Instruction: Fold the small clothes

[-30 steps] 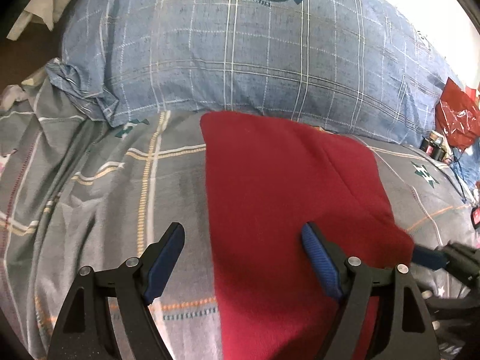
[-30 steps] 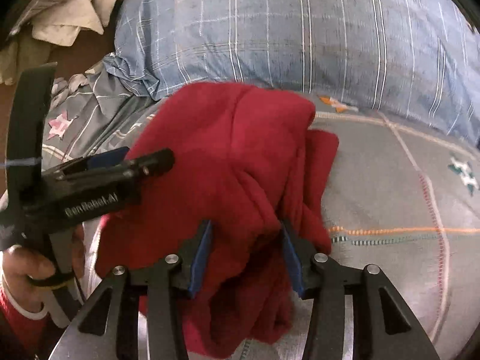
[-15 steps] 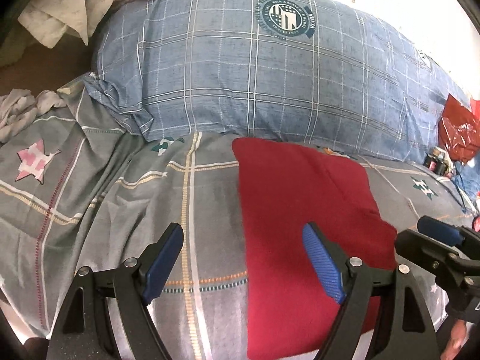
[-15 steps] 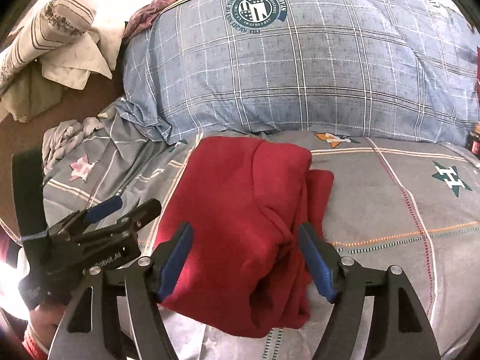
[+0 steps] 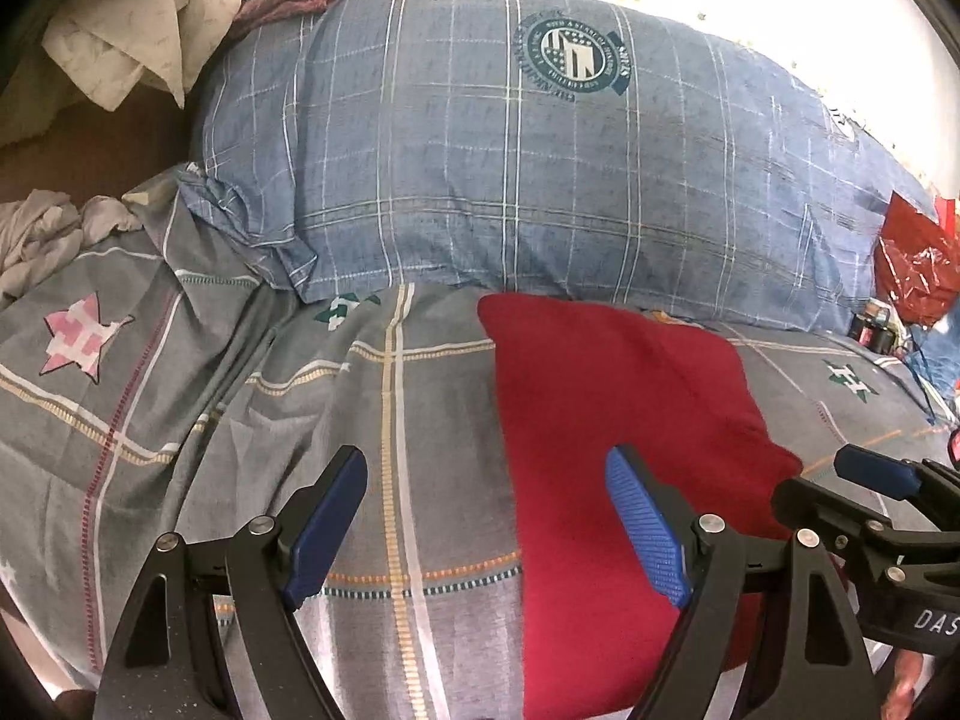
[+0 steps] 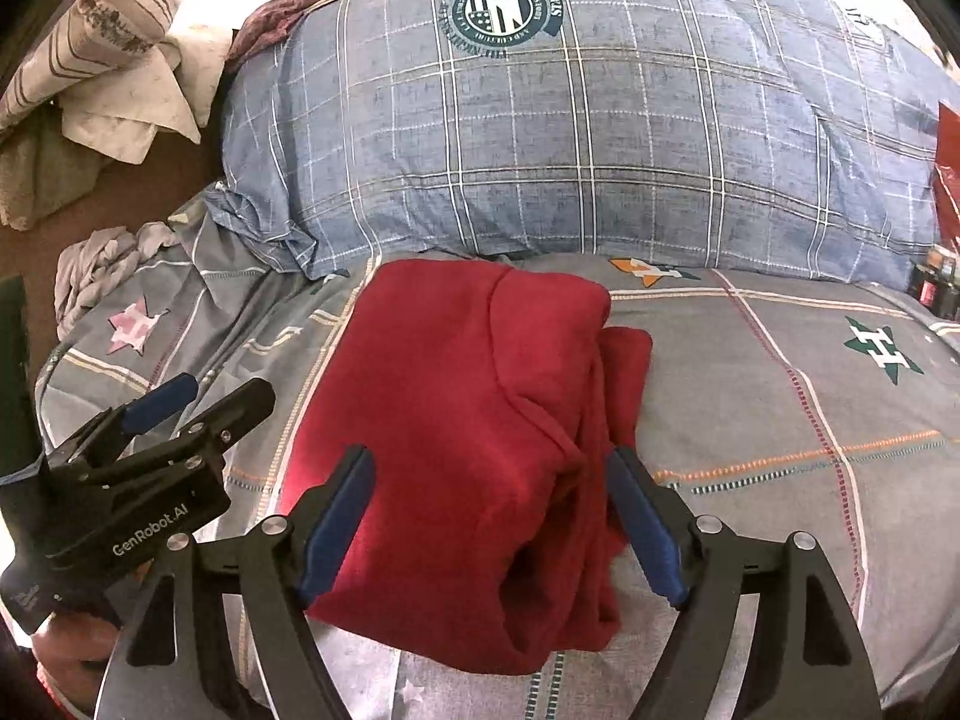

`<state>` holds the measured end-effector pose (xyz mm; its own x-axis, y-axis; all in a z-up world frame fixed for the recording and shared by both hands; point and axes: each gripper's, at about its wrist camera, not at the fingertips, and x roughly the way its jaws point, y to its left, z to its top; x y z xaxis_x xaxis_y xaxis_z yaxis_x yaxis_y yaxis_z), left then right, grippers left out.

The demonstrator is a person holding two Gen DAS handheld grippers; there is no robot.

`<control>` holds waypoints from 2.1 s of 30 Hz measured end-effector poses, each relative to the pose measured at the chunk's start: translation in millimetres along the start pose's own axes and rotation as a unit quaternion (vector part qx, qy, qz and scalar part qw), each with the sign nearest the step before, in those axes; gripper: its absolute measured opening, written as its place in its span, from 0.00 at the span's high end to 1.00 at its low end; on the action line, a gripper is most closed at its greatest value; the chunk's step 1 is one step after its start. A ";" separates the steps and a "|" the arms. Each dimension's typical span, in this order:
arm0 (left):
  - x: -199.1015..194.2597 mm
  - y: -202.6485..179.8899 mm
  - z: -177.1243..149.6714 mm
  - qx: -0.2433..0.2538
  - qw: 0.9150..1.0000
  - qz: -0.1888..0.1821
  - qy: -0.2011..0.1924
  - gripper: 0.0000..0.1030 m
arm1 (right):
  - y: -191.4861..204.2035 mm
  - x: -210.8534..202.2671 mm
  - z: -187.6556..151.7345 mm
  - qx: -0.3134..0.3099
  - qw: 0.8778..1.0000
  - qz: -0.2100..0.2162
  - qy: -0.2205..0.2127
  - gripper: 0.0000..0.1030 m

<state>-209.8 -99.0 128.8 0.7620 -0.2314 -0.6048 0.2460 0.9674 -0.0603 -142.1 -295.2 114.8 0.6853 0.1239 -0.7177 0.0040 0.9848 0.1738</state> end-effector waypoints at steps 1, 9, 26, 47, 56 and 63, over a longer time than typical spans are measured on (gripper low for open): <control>1.0 0.6 -0.6 0.001 1.000 0.003 0.001 0.20 | 1.1 1.0 -0.3 -0.001 1.000 0.000 0.001 0.22; 6.8 1.1 2.2 -0.002 1.000 0.007 0.001 0.20 | 3.4 5.6 -0.4 -0.003 1.000 0.003 0.007 0.22; 18.8 -4.8 -1.4 0.007 1.000 0.012 0.013 0.20 | -4.3 14.5 2.8 -0.002 1.000 0.010 0.017 0.21; 23.3 -8.3 -2.6 0.013 1.000 0.020 0.014 0.20 | -6.4 28.3 0.8 0.003 0.999 0.011 0.033 0.20; 24.0 -7.4 -2.6 0.012 1.000 0.020 0.015 0.20 | -6.0 28.5 -0.2 0.005 0.999 0.011 0.034 0.20; 24.3 -7.5 -3.0 0.014 1.000 0.020 0.014 0.20 | -5.0 28.5 -1.0 0.005 0.999 0.010 0.034 0.19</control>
<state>-195.0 -111.6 112.2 0.7547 -0.1886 -0.6284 0.2320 0.9726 -0.0132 -123.3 -296.5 92.8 0.6335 0.1523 -0.7586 -0.0016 0.9807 0.1955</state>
